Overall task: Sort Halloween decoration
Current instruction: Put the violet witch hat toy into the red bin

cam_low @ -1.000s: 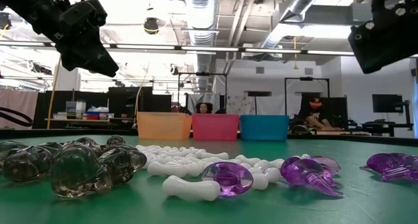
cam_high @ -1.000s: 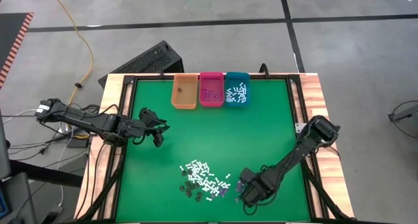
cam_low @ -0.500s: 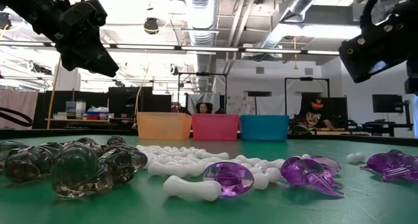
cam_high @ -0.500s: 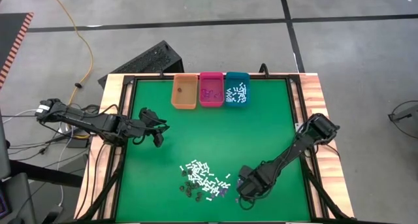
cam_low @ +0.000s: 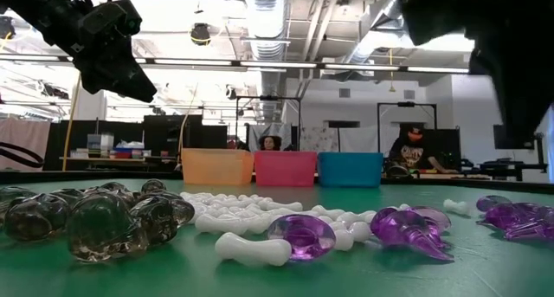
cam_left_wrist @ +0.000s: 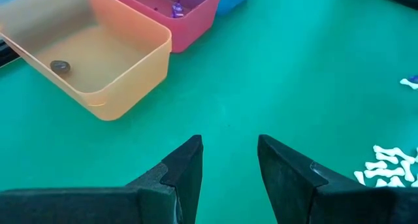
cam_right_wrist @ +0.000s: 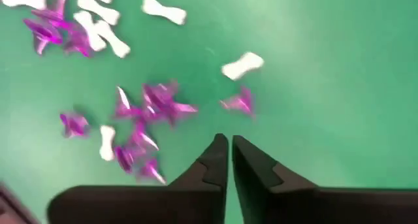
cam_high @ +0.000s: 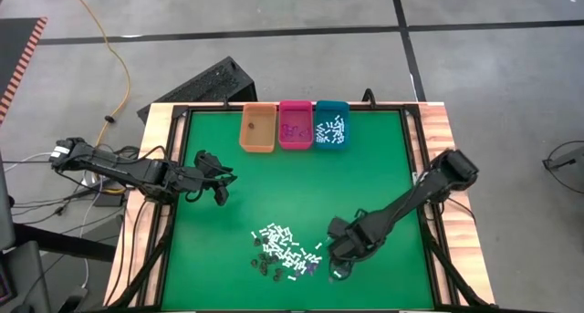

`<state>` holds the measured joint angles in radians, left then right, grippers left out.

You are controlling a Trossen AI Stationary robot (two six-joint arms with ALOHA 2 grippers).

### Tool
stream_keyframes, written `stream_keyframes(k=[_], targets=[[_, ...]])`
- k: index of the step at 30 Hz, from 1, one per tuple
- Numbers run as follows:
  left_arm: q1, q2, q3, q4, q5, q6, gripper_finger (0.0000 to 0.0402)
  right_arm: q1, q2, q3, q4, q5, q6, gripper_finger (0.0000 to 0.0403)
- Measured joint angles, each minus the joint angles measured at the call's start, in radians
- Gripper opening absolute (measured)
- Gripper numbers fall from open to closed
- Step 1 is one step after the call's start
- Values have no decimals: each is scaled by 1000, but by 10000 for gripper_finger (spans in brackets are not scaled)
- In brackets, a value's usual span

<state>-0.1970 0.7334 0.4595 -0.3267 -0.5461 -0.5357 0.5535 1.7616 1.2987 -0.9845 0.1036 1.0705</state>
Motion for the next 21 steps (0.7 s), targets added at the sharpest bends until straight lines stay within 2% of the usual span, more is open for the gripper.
stream_keyframes(k=[5, 10, 13, 21], targets=[[0, 0, 0, 1, -12, 0, 138, -14, -67, 0, -43, 23, 29, 113], [0, 0, 0, 3, -17, 1, 138, -13, -46, -5, 18, 31, -134, 197], [0, 0, 0, 2, -16, 1, 138, -4, -38, -58, 90, 31, -213, 232], [0, 0, 0, 0, -16, 1, 138, -7, -55, -215, 226, 32, -256, 228]])
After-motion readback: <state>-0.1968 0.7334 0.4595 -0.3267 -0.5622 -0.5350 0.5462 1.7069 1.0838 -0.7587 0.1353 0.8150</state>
